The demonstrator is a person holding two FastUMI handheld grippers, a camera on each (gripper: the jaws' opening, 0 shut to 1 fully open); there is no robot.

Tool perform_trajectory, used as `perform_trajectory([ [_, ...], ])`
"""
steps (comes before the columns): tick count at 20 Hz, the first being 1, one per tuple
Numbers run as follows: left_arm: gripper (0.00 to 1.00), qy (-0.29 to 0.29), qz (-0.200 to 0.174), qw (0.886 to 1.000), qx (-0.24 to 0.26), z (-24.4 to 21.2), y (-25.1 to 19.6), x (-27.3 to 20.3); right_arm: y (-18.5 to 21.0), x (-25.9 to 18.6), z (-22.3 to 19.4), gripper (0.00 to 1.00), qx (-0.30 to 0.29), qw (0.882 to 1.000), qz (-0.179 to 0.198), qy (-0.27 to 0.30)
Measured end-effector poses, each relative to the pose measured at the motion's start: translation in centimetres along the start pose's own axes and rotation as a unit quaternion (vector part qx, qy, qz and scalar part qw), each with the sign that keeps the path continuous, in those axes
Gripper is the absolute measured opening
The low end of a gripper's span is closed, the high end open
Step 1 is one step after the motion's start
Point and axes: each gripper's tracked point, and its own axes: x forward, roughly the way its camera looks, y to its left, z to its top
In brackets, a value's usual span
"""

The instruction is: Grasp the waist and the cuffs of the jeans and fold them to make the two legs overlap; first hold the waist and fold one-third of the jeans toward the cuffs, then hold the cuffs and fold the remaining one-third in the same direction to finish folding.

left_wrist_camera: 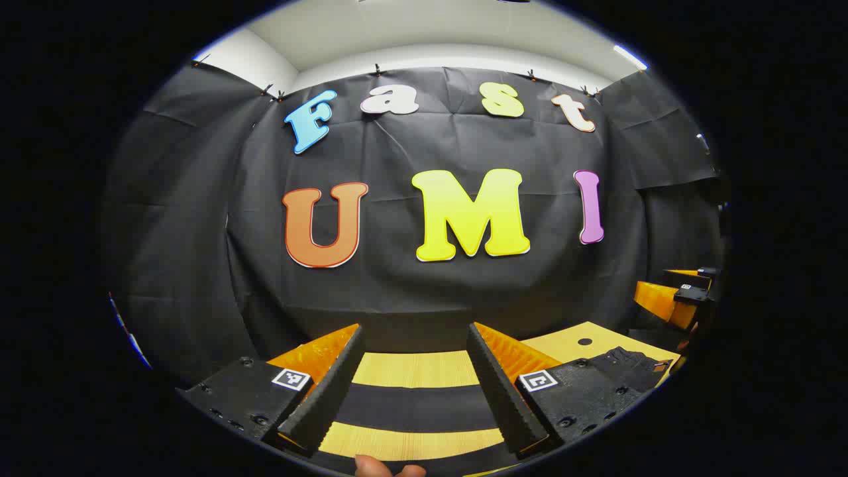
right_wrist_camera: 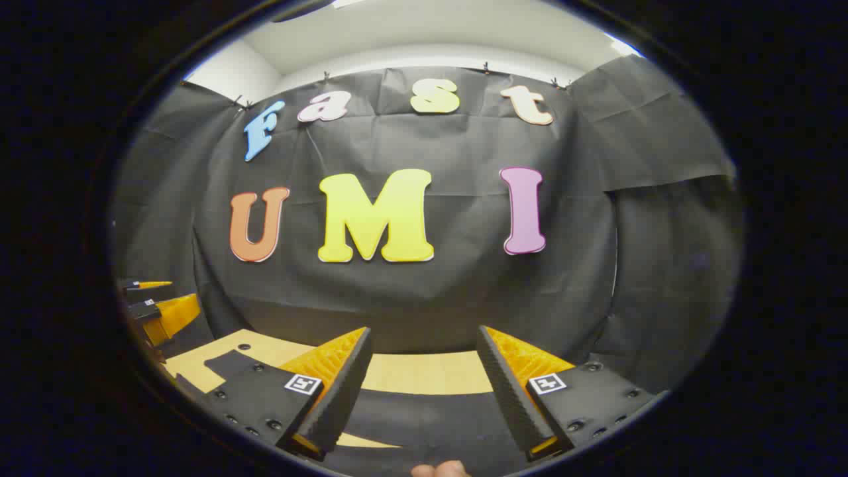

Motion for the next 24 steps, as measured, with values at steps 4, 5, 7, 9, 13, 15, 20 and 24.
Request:
perform_trajectory([
  [4,0.98,0.008,-0.009,1.0,-0.007,0.0,-0.8,-0.3,0.7,-0.8,-0.3,0.99,0.02,1.0,0.006,0.023],
  [5,0.98,0.01,-0.007,1.0,0.0,0.0,-0.8,-0.4,0.8,-0.8,-0.3,0.96,0.024,0.999,0.008,0.022],
  [7,0.98,0.016,-0.006,1.0,0.009,-0.2,-0.8,-0.5,0.8,-0.8,-0.4,0.98,0.025,0.999,0.008,0.019],
  [9,0.98,0.011,-0.006,1.0,0.009,0.3,-1.0,-0.9,0.9,-0.9,-0.4,0.98,0.025,0.999,0.006,0.02],
  [13,0.98,0.008,-0.005,1.0,0.016,0.5,-1.3,-1.1,0.9,-0.9,-0.2,0.96,0.026,1.0,0.005,0.016],
  [15,0.98,0.005,-0.003,1.0,0.02,0.7,-1.3,-1.3,0.9,-0.9,-0.1,0.96,0.028,1.0,0.007,0.011],
  [20,0.98,-0.003,0.003,1.0,0.028,1.2,-1.2,-1.6,1.0,-0.8,0.1,0.96,0.033,0.999,0.017,0.006],
  [24,0.99,-0.006,0.013,0.999,0.029,1.4,-0.8,-1.9,2.4,-1.1,0.6,0.97,0.056,0.995,0.083,0.003],
])
